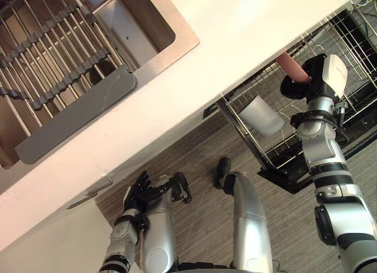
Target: Walk over to the sink, pick up the cup, carry it to the dishwasher, place the cup inside the dishwasher, then close the dishwasher door
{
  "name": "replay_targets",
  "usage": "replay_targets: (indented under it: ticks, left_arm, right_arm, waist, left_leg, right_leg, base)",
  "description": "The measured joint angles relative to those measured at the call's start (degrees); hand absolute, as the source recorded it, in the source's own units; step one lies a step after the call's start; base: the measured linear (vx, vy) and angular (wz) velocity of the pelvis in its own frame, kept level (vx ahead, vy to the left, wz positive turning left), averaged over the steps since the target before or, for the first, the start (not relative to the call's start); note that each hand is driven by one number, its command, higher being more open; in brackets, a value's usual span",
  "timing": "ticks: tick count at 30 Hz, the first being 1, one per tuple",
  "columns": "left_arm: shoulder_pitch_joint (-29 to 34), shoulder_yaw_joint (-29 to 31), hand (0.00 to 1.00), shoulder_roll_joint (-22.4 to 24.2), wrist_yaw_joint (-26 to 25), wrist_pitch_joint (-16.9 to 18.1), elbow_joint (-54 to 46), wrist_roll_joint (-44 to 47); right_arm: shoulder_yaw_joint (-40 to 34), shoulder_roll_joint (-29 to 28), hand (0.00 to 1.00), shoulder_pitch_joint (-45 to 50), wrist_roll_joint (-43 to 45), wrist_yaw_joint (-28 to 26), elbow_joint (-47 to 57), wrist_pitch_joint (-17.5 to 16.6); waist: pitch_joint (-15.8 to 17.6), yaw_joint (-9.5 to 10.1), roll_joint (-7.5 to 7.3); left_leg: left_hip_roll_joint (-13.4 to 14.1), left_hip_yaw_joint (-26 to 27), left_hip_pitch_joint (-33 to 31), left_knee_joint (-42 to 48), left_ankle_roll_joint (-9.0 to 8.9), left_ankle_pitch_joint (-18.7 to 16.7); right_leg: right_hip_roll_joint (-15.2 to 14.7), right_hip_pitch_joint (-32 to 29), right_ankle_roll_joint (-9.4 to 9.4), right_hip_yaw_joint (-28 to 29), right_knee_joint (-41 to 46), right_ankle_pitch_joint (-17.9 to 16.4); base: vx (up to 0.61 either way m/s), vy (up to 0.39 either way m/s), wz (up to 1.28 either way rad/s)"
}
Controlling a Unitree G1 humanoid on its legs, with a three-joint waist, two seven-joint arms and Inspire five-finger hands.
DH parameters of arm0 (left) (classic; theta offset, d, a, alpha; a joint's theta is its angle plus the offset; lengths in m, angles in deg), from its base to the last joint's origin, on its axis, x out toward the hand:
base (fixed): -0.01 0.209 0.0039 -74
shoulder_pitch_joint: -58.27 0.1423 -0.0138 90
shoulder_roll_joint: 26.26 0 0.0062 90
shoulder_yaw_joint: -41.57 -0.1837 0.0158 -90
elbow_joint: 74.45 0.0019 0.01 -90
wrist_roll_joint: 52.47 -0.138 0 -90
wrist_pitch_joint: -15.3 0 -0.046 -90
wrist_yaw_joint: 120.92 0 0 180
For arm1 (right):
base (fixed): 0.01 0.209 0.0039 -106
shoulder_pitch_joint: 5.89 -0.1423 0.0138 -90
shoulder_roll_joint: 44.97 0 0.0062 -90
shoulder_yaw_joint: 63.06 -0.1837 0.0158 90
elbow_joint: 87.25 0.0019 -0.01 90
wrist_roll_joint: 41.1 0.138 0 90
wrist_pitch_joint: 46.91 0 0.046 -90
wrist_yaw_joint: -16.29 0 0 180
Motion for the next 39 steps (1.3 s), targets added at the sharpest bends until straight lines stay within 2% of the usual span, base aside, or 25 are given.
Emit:
replay_targets:
  ticks: [3,6,7,13,17,28,33,39]
  left_arm:
    - [-0.07,0.02,1.0,0.01,0.26,0.05,0.16,0.04]
    - [-0.15,0.04,1.0,-0.01,0.51,0.17,0.37,0.04]
    - [-0.15,0.05,1.0,-0.03,0.69,0.19,0.38,0.03]
    - [-0.15,0.05,1.0,-0.15,1.17,0.09,0.35,0.03]
    - [-0.15,-0.04,1.0,-0.2,1.2,-0.08,0.38,0.01]
    - [-0.14,0.02,1.0,-0.27,1.21,0.04,1.32,-0.04]
    - [0.14,0.02,1.0,-0.73,1.05,0.0,1.94,-0.21]
    - [1.74,0.02,1.0,-1.68,0.82,-0.36,2.03,-0.3]
  right_arm:
    - [0.03,0.24,0.0,-1.91,-3.05,-0.23,-2.12,3.03]
    - [0.25,0.45,0.0,-2.17,-5.03,-0.18,-2.43,4.29]
    - [0.25,0.47,1.0,-2.21,-6.08,-0.11,-2.91,4.78]
    - [0.24,0.51,1.0,-1.29,-6.34,-2.63,-4.28,7.32]
    - [0.23,0.35,1.0,-0.41,-5.29,-3.28,-6.0,7.14]
    - [-0.14,-2.78,1.0,5.65,5.14,-5.47,-7.53,3.11]
    - [-0.31,-5.19,1.0,11.25,6.23,-5.18,-3.17,1.7]
    - [-2.54,-10.66,1.0,23.67,7.1,-2.92,12.52,0.51]
  waist:
    - [0.0,0.02,0.0]
    - [-0.01,0.04,-0.01]
    - [-0.01,0.07,-0.01]
    - [-0.09,0.28,-0.11]
    - [-0.17,0.64,-0.25]
    - [-0.32,0.97,-0.46]
    - [-0.65,0.91,-1.03]
    - [-1.54,0.74,-2.57]
  left_leg:
    - [-0.1,0.0,-0.01,-0.47,-0.05,0.32]
    - [-0.09,-0.26,-0.01,-0.58,-0.13,0.57]
    - [-0.08,-0.41,-0.01,-0.6,-0.14,0.61]
    - [0.01,-0.49,0.08,-0.91,0.13,0.94]
    - [0.01,-0.37,0.74,-1.74,0.23,1.37]
    - [0.7,-0.21,3.06,-2.4,0.07,1.77]
    - [1.47,-0.08,5.69,-2.61,0.01,1.73]
    - [2.52,1.21,11.56,-5.29,-0.15,1.7]
  right_leg:
    - [-0.1,0.11,0.01,-0.21,-0.43,0.09]
    - [-0.13,0.47,-0.01,-0.58,-0.71,0.13]
    - [-0.14,0.66,-0.01,-0.76,-0.81,0.14]
    - [-0.06,1.32,0.14,-1.08,-1.94,0.9]
    - [0.09,2.23,0.15,-1.22,-3.13,1.59]
    - [1.03,5.04,0.0,-1.46,-4.8,2.27]
    - [2.0,8.07,0.12,-1.52,-6.26,2.68]
    - [3.59,14.18,0.16,-1.51,-10.6,4.22]
  base:
    - [-0.03,-0.015,0.04]
    - [-0.03,-0.013,0.05]
    - [-0.04,-0.013,0.06]
    - [-0.05,-0.005,0.01]
    - [-0.06,-0.012,0.01]
    - [-0.04,-0.023,-0.01]
    - [-0.03,-0.003,-0.05]
    - [-0.02,0.003,-0.05]
